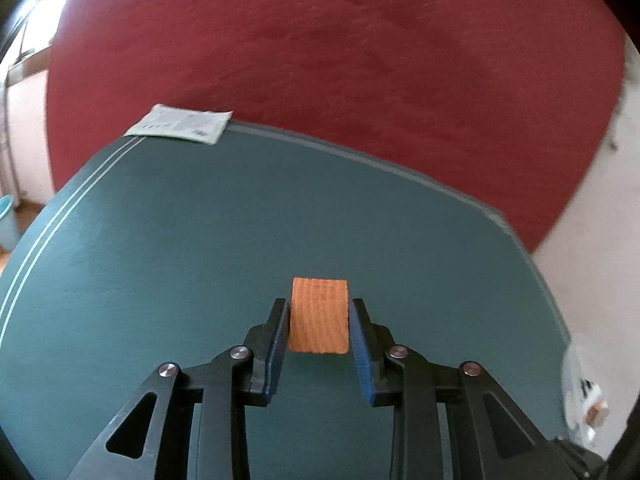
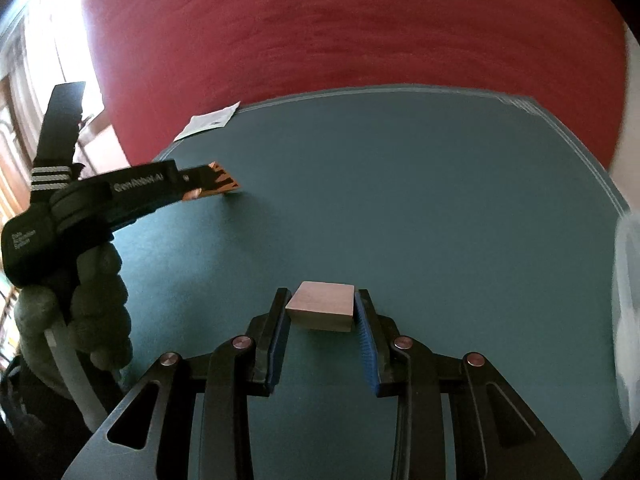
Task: Organize rigid objects
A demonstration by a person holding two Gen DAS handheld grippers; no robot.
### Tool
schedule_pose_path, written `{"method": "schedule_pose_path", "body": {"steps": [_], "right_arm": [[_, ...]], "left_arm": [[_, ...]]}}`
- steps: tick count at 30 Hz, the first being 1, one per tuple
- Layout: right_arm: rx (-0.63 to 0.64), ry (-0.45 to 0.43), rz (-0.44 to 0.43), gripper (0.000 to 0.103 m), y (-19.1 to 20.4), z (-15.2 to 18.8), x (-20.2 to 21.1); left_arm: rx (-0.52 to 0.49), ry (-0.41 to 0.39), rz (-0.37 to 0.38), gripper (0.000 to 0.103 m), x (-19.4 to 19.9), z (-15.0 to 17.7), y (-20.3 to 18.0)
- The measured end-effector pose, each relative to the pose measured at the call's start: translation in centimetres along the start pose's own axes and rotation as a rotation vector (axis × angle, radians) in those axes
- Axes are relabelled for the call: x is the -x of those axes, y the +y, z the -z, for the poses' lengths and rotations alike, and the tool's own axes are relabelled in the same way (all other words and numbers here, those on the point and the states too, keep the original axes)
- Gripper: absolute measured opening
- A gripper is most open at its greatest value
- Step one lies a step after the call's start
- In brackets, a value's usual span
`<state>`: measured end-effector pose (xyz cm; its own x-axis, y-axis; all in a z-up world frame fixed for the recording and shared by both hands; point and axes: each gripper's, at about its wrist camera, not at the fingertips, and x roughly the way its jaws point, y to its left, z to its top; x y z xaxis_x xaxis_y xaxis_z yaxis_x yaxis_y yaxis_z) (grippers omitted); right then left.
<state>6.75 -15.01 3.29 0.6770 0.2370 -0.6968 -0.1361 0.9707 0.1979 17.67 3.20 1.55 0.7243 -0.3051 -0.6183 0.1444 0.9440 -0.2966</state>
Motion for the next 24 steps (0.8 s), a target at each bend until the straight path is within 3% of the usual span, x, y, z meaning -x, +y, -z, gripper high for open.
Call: {"method": "schedule_pose_path", "body": {"steps": [7, 14, 16, 21, 24], "right_arm": [[-0.065, -0.027, 0.024, 0.033, -1.5, 1.2, 2.0], [-0.114, -0.047, 0.038, 0.033, -2.6, 2.0, 3.5], [-0.126, -0.054, 0.039, 0.033, -2.9, 2.1, 3.9], [-0.151, -0.064, 0.040, 0.033, -3.8, 3.0, 5.0], [-0.160, -0.065, 0.038, 0.033, -4.0, 3.3, 5.3]], "left_arm": [[-0.071, -0.011, 0.075, 0.032, 0.9, 0.5, -2.8], [-0.106, 0.016, 0.052, 0.033, 1.0, 0.9, -3.4], [-0.090, 0.034, 0.028, 0.040, 0.9, 0.9, -2.7], [-0.040, 0.066, -0.019, 0.045, 0.5, 0.4, -0.4], [-0.007, 0.080, -0.015, 0.062, 0.6, 0.3, 0.7]]}}
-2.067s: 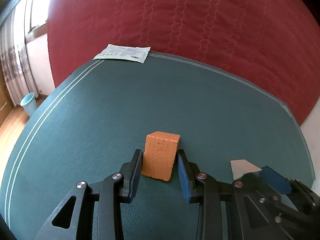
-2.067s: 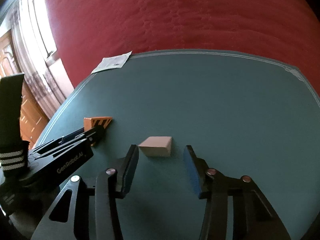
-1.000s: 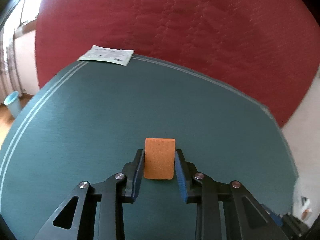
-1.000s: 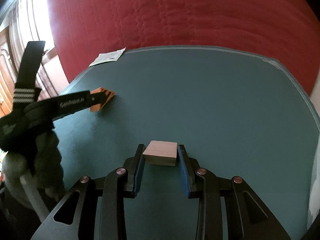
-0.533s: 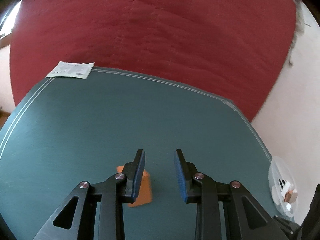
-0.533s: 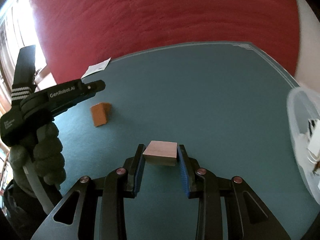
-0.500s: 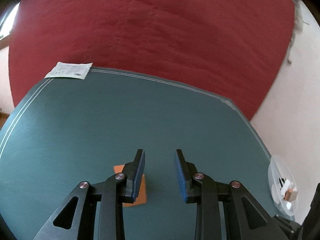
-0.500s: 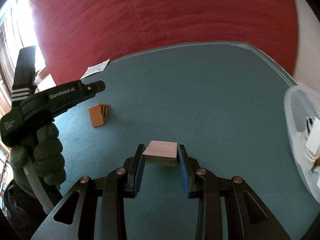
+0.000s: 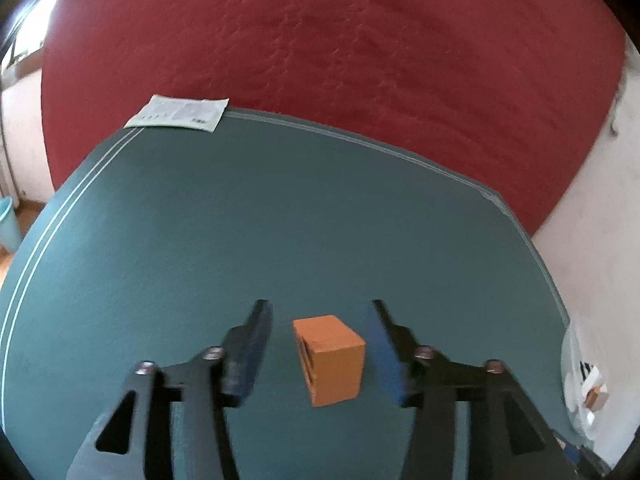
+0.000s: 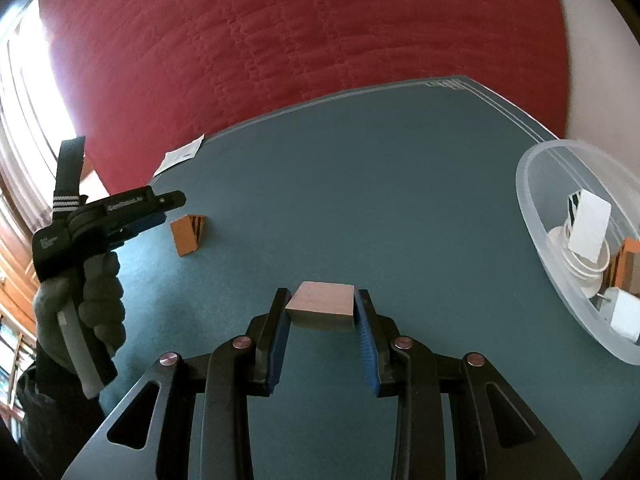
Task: Organize rigid objects
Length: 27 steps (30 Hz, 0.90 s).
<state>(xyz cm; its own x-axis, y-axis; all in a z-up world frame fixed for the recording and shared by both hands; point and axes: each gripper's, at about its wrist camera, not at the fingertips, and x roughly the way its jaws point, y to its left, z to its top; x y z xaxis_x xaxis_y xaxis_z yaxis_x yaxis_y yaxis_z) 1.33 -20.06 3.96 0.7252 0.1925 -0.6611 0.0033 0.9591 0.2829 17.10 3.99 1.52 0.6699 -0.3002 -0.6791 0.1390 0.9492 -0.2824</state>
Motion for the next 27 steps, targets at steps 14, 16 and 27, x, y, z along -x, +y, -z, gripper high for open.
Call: {"method": "schedule_pose_path", "body": {"steps": [14, 16, 27], "right_arm": [[-0.005, -0.001, -0.014, 0.033, -0.6, 0.7, 0.7], [-0.004, 0.000, -0.015, 0.033, -0.6, 0.7, 0.7], [0.002, -0.029, 0.015, 0.033, -0.3, 0.9, 1.6]], "left_arm": [[-0.143, 0.045, -0.139, 0.062, -2.0, 2.3, -3.1], [-0.179, 0.070, -0.179, 0.047, -3.0, 2.9, -3.5], [-0.156, 0.022, -0.155, 0.032, -2.0, 2.6, -3.0]]}}
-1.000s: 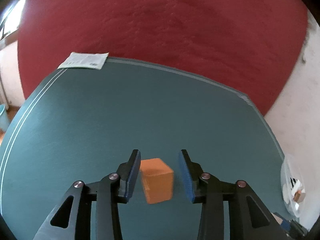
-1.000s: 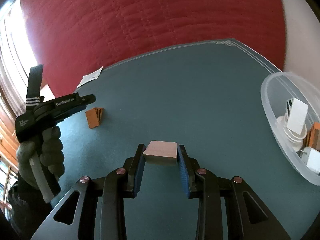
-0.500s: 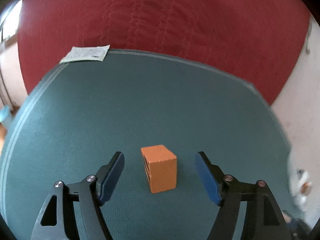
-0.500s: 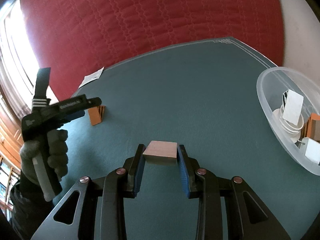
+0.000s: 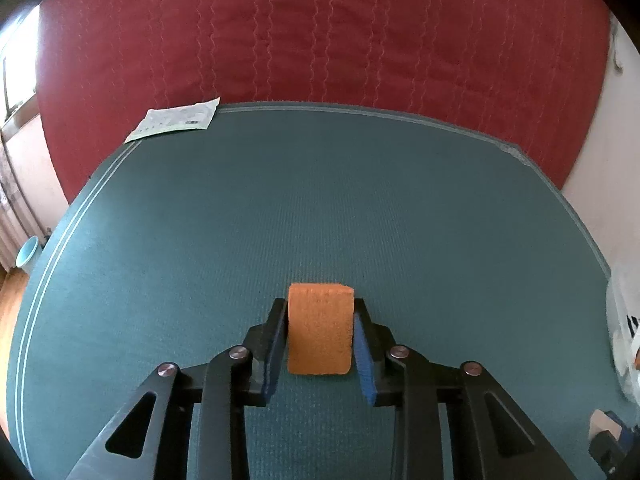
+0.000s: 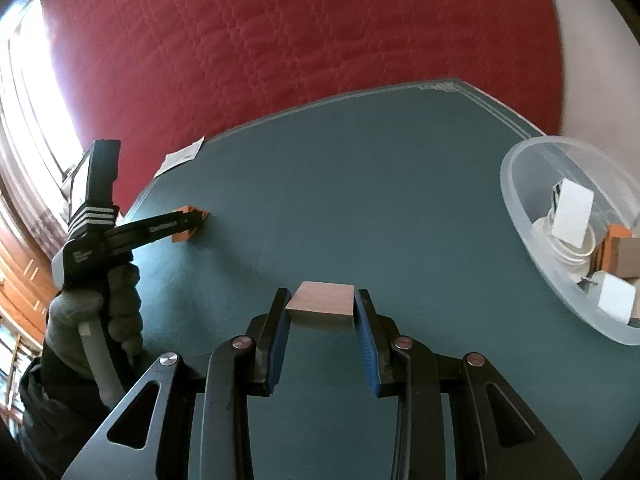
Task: Organize rigid objects
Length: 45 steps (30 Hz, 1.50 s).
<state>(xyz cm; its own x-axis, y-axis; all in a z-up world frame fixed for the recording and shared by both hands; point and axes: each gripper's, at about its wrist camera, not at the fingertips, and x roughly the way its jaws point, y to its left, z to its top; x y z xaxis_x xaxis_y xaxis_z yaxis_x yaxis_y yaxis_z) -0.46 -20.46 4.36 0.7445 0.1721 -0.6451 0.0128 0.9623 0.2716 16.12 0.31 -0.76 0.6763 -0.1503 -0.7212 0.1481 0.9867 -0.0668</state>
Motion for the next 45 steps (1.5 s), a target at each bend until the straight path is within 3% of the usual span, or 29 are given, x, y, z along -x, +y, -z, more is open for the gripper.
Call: {"method": "schedule_pose_path", "body": {"steps": [13, 28, 45], "right_arm": [[-0.066, -0.094, 0.097, 0.033, -4.0, -0.6, 3.4], [-0.194, -0.185, 0.255, 0.033, -11.0, -1.9, 6.6], [-0.210, -0.102, 0.301, 0.033, -14.8, -1.3, 3.3]], "left_arm": [[-0.002, -0.026, 0.063, 0.032, 1.6, 0.2, -1.3], [-0.100, -0.032, 0.129, 0.032, 2.6, 1.3, -4.6], [-0.184, -0.038, 0.175, 0.032, 3.4, 2.8, -6.9]]}}
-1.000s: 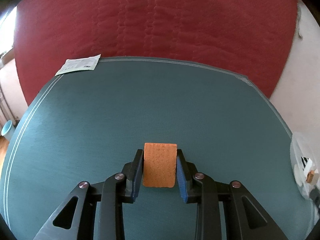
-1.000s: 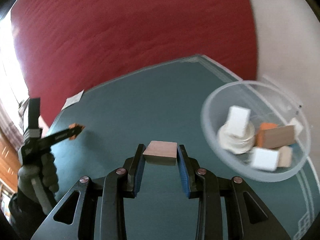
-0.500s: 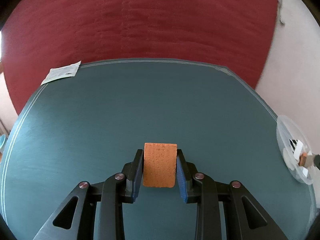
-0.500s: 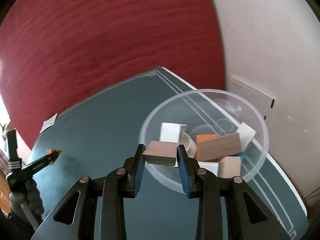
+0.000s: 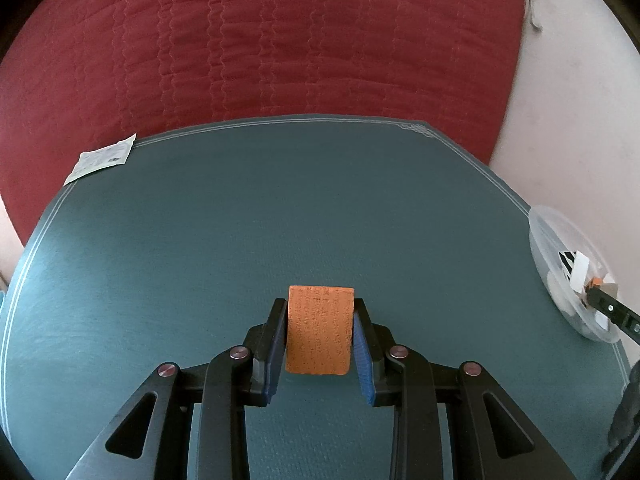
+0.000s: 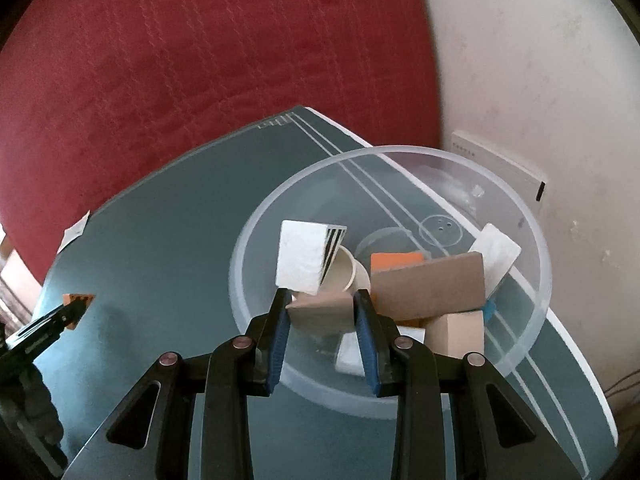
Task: Organize rigid objects
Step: 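Carry the beige triangle into the bowl with the right gripper while the left carries the orange block, then open the right gripper to release the beige triangle into the bowl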
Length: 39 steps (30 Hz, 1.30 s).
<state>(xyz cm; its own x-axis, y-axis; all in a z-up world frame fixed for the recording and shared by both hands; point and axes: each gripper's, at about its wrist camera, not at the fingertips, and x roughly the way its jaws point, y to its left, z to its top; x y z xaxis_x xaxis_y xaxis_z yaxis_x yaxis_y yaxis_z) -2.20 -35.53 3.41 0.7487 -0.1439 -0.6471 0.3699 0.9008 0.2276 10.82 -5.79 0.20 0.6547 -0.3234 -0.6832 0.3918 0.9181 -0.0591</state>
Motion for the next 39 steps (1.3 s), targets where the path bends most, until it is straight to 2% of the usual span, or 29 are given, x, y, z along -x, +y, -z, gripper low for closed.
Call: {"method": "schedule_pose_path", "body": {"steps": [6, 13, 21, 26, 33, 37, 39], "right_arm": [[-0.004, 0.045, -0.007, 0.032, -0.6, -0.1, -1.4], [0.045, 0.068, 0.009, 0.032, 0.3, -0.4, -2.6], [0.032, 0.075, -0.014, 0.033, 0.8, -1.0, -2.9], [0.031, 0.026, -0.022, 0.036, 0.4, -1.1, -0.9], [0.059, -0.068, 0.028, 0.038, -1.2, -0.8, 4.0], [0.076, -0.116, 0.100, 0.051, -2.3, -0.1, 6.1], [0.091, -0.135, 0.134, 0.053, -2.8, 0.4, 6.7]], "left_arm": [[0.004, 0.005, -0.002, 0.032, -0.1, 0.0, 0.0], [0.002, 0.005, -0.004, 0.032, -0.1, 0.1, -0.2], [0.003, 0.006, -0.001, 0.032, -0.1, 0.3, 0.1], [-0.004, 0.003, 0.002, 0.032, 0.1, 0.4, -0.2], [-0.026, -0.010, 0.006, 0.032, 0.4, 0.7, -1.1], [-0.040, -0.001, 0.026, 0.032, 0.6, 1.1, -2.2], [-0.052, 0.006, 0.037, 0.032, 0.8, 1.3, -3.1]]}}
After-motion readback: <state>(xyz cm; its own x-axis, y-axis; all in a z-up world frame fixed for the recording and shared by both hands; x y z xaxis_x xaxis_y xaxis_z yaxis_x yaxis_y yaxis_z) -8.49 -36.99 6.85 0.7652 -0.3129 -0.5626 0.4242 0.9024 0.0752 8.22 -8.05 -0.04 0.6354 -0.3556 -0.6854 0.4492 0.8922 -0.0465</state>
